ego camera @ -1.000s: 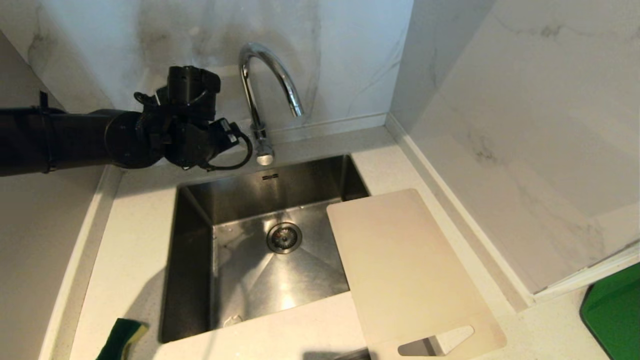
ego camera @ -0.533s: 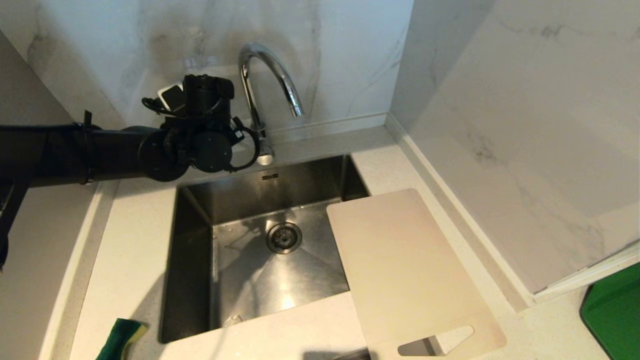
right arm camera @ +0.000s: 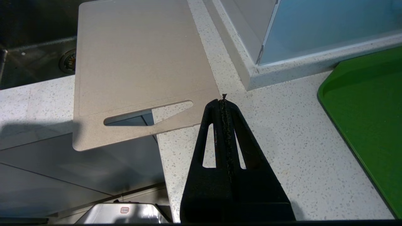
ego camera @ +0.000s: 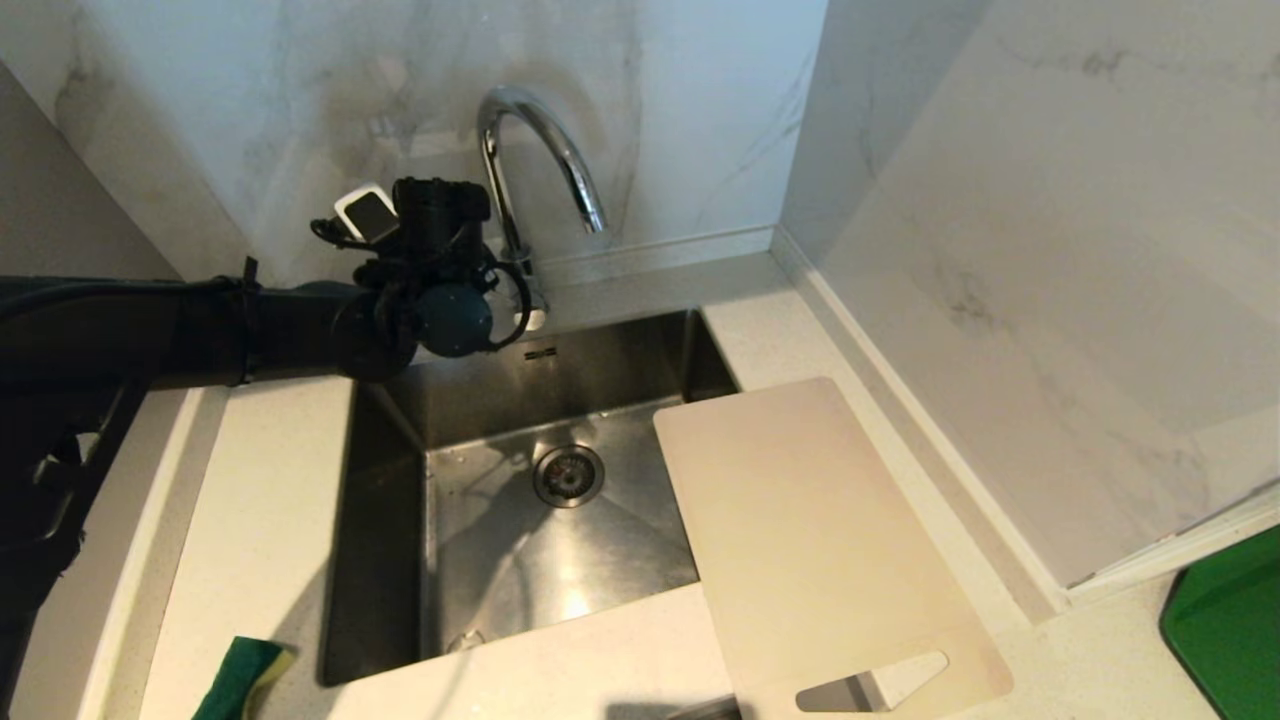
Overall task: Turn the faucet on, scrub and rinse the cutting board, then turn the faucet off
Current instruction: Turn on the tap
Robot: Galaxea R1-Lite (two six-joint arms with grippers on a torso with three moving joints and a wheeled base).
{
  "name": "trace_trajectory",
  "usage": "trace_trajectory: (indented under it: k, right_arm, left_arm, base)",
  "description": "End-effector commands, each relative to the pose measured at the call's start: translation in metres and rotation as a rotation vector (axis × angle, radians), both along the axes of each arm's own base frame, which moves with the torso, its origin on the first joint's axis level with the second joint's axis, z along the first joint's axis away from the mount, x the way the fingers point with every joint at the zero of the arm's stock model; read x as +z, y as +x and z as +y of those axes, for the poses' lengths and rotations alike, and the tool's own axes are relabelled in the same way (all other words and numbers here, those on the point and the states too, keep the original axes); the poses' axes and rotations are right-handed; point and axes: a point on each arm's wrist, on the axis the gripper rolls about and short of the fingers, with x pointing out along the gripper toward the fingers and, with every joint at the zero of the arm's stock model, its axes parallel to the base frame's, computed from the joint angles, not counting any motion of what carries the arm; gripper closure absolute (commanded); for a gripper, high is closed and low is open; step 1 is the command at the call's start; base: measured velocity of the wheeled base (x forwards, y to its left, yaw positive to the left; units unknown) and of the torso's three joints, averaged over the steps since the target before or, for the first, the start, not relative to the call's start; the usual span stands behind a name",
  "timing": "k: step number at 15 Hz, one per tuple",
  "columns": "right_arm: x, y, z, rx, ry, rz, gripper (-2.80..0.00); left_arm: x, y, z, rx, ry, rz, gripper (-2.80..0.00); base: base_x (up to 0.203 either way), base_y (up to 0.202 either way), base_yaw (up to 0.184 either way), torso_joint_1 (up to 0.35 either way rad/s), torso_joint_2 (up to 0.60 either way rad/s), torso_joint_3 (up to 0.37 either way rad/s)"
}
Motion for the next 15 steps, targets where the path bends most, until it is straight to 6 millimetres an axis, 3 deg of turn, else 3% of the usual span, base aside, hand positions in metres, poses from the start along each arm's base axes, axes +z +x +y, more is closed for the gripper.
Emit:
trace_trajectory:
  k: [1, 15]
  right_arm:
    - [0.0, 0.0, 0.0, 0.0, 0.0, 0.001, 0.0]
    - [0.0, 0.0, 0.0, 0.0, 0.0, 0.001, 0.0]
  left_arm:
    - [-0.017, 0.008, -0.004, 0.011, 0.009, 0.023, -2.8]
    - [-0.043, 0.028, 0.002, 0.033, 0.022, 0.049, -2.8]
  base:
    - [0.0, 0.0, 0.0, 0.0, 0.0, 0.0]
    - [0.0, 0.0, 0.0, 0.0, 0.0, 0.0]
